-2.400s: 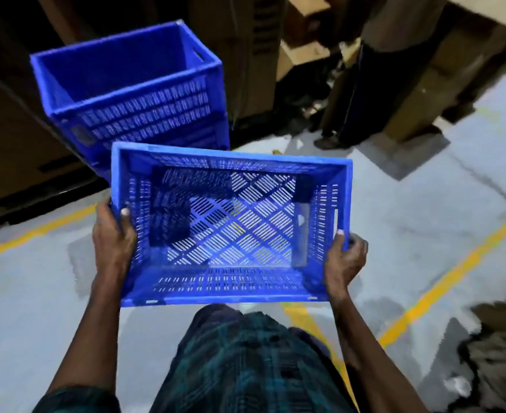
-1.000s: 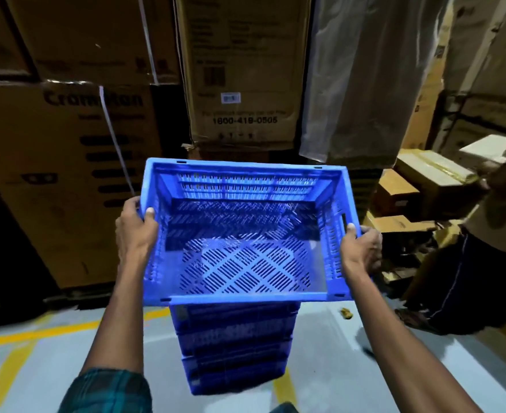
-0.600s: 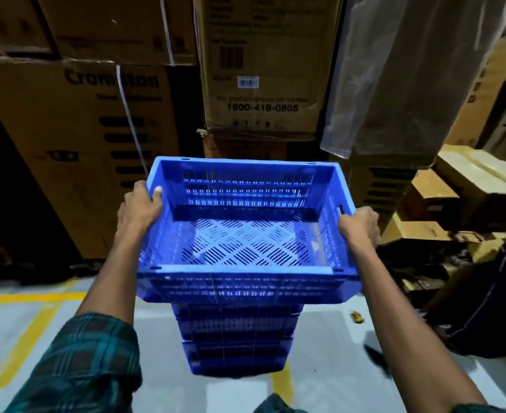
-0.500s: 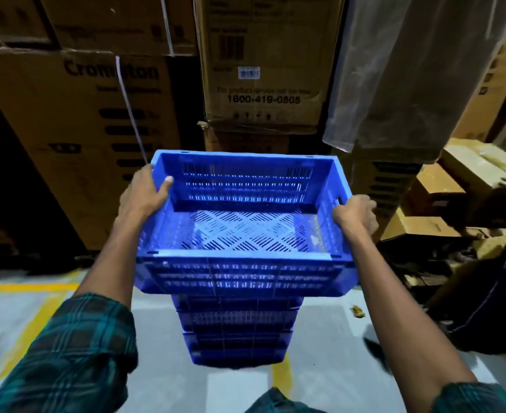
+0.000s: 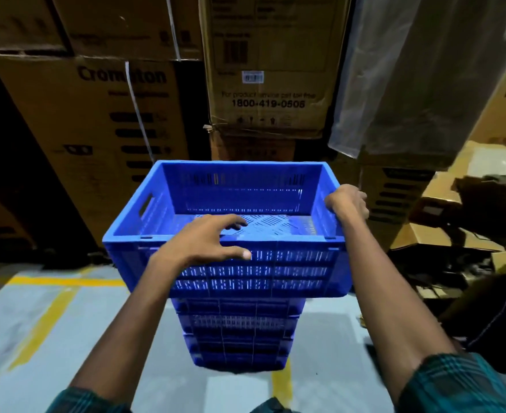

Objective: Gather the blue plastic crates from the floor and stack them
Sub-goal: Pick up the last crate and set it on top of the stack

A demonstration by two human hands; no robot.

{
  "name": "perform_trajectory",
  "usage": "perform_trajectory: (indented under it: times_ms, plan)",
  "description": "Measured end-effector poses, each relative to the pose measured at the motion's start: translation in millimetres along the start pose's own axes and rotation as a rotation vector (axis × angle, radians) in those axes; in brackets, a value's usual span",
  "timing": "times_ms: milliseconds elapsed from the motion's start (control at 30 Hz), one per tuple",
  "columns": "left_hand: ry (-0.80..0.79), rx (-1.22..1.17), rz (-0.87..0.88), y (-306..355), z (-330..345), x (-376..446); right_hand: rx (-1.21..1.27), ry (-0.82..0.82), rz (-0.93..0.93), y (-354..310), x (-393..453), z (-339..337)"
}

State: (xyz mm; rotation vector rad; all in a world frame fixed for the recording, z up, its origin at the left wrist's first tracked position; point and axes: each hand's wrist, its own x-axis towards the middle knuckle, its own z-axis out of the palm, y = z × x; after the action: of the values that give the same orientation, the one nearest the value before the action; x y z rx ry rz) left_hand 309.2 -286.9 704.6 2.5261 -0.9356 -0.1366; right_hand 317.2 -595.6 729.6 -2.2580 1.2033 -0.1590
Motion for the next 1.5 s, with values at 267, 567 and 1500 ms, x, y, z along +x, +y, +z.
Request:
perform_trajectory:
  times_ms: [267, 567, 1500]
  plan:
    - [0.279, 0.197, -0.020, -7, 8, 10, -0.294, 0.197, -0.302, 23, -47, 11]
    - [0.522, 0.307, -0.010, -44, 18, 41, -0.148, 0.107, -0.832, 27, -71, 39]
    - [0.522, 0.278, 0.219, -113, 21, 115, -0.363, 0.403, -0.747, -17, 3, 97]
